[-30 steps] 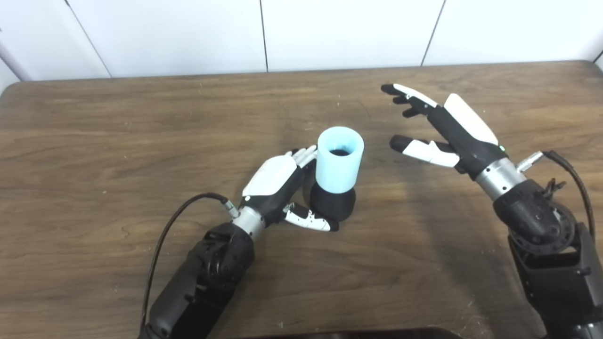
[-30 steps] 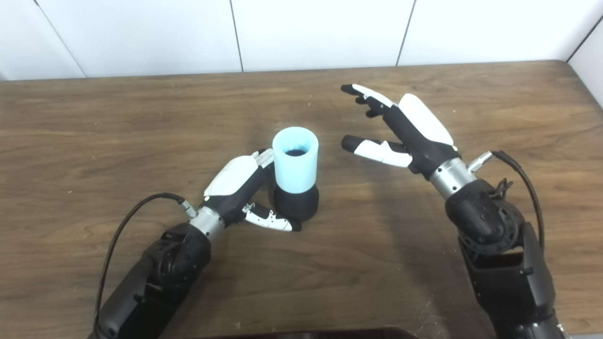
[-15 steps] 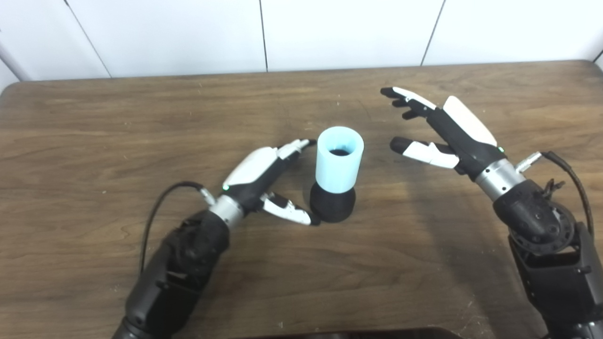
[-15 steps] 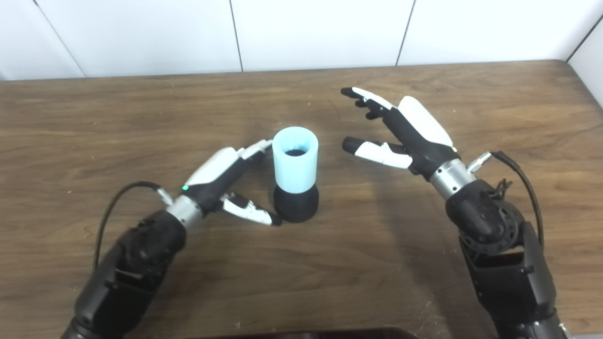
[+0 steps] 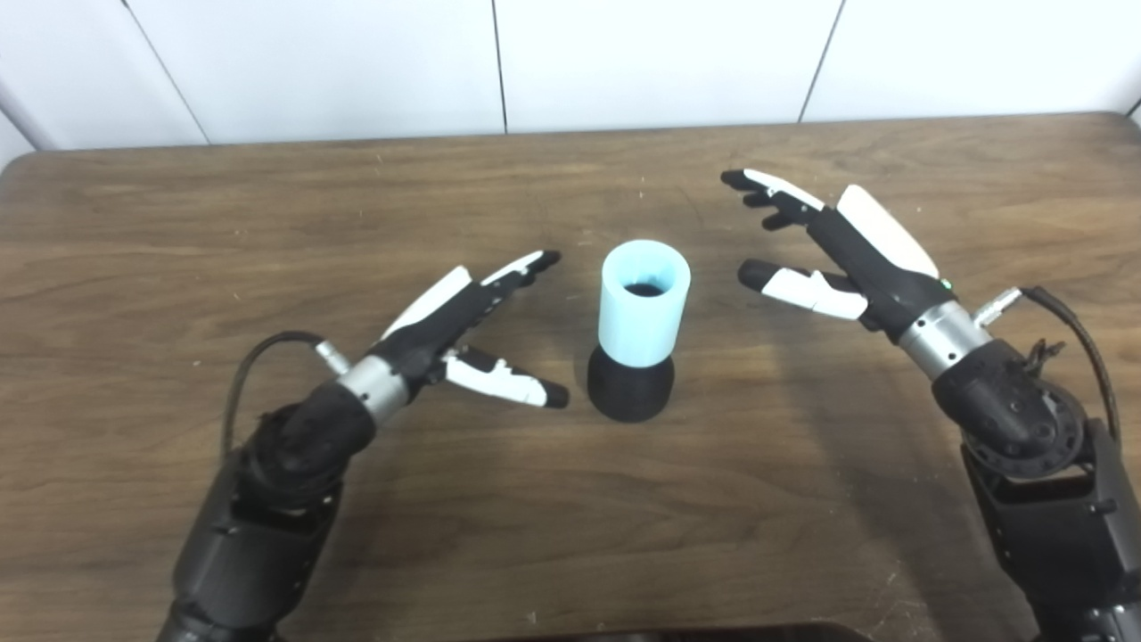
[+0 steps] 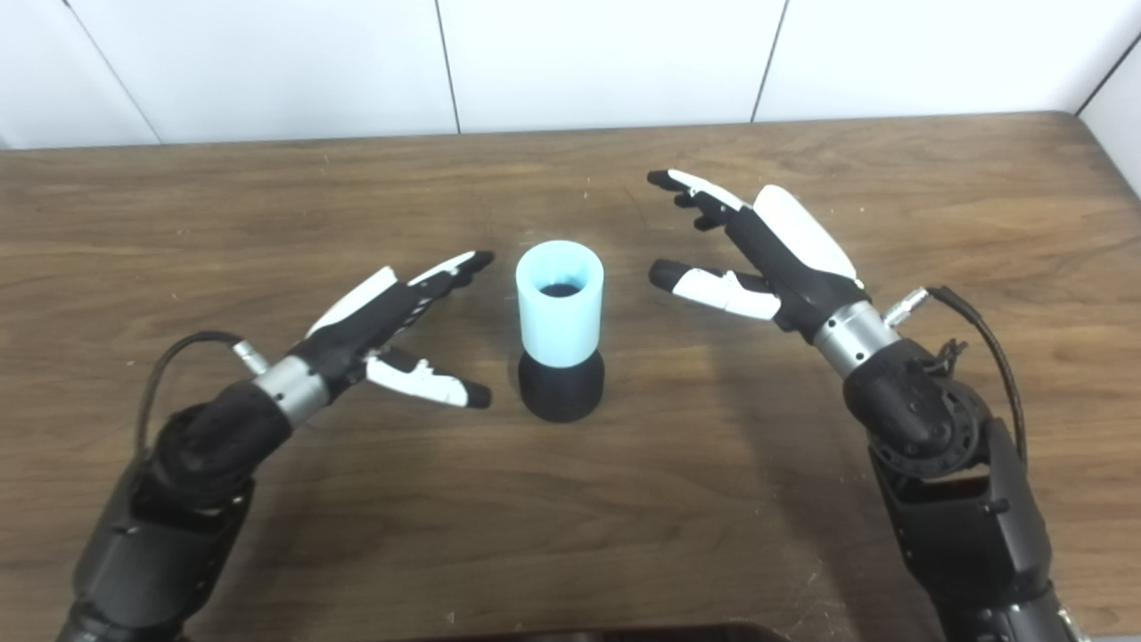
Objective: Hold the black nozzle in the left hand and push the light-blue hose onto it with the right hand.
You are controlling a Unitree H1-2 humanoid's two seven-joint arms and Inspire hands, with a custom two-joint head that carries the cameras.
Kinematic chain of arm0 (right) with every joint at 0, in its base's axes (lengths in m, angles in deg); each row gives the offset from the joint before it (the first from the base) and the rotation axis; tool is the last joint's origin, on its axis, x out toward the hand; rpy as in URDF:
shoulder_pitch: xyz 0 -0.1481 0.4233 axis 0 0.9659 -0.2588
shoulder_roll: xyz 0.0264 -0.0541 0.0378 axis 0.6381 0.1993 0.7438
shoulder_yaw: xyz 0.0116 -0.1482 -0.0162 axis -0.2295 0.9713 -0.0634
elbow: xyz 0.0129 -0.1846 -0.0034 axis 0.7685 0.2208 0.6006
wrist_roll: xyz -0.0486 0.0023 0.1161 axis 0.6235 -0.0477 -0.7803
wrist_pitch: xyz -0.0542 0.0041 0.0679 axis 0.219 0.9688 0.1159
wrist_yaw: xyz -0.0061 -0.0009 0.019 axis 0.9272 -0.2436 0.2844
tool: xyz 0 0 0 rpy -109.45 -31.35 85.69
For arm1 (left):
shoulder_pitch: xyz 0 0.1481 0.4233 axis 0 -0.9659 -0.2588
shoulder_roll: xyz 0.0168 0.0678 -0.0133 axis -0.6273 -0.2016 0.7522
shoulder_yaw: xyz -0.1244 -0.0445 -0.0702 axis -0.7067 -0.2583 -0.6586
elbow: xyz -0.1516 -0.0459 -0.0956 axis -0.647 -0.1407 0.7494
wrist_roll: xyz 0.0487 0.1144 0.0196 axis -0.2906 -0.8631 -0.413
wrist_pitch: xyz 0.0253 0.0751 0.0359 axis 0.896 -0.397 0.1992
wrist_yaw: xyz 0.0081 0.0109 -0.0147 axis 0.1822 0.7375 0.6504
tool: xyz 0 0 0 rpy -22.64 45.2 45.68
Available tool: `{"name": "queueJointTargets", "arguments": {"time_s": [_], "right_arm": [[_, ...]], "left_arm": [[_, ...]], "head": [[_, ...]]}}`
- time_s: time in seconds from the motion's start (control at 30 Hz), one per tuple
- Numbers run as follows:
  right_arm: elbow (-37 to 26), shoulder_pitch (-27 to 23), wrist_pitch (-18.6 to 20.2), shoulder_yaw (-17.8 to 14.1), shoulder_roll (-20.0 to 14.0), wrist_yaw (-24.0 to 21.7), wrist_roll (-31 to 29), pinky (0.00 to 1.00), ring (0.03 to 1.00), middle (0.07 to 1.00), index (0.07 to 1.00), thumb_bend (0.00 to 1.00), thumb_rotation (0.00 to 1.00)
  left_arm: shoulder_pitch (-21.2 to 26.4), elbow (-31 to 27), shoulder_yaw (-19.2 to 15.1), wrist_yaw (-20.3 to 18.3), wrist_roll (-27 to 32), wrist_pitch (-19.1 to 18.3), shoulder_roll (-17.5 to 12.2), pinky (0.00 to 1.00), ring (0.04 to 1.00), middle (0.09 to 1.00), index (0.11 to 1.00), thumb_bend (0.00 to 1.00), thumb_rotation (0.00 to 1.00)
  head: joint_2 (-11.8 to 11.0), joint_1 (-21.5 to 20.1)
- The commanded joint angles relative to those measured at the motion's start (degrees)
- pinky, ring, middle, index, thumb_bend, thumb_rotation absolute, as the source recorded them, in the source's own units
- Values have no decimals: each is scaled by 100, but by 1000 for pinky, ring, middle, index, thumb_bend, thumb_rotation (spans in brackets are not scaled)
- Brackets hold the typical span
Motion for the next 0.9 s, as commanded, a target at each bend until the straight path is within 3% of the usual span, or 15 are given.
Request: {"name": "queueJointTargets", "arguments": {"time_s": [0.0,0.17,0.3,0.37,0.5,0.63,0.87], "right_arm": [[76,-170,-196,-72,-88,194,-82,781,874,909,910,524,977],[539,-166,-159,-181,270,548,-231,774,875,904,913,497,988],[726,-190,-7,-270,654,806,-449,781,869,904,914,486,1000],[773,-188,77,-333,857,914,-614,791,869,905,914,485,1000],[922,-142,142,-489,1204,1111,-954,801,871,907,916,483,1000],[1011,-7,71,-537,1286,1261,-1072,798,873,904,912,476,1000],[1018,193,228,-685,1279,1415,-1271,798,876,896,907,468,1000]], "left_arm": [[15,-219,-318,163,259,-31,-122,1000,1000,1000,1000,1000,248],[-344,-227,-1140,946,651,339,267,1000,1000,987,978,1000,175],[-520,-199,-1484,1588,632,853,541,995,974,935,923,904,239],[-583,-157,-1630,1855,643,1184,636,961,945,916,905,798,317],[-703,-126,-1945,2302,699,1554,824,903,924,903,895,693,441],[-846,-136,-2150,2571,794,1628,938,895,916,898,900,603,503],[-1052,-105,-2298,2770,1016,1576,1021,925,923,908,903,536,580]], "head": [[-18,24],[-64,112],[-71,91],[-73,81],[-100,45],[-117,35],[-134,-3]]}}
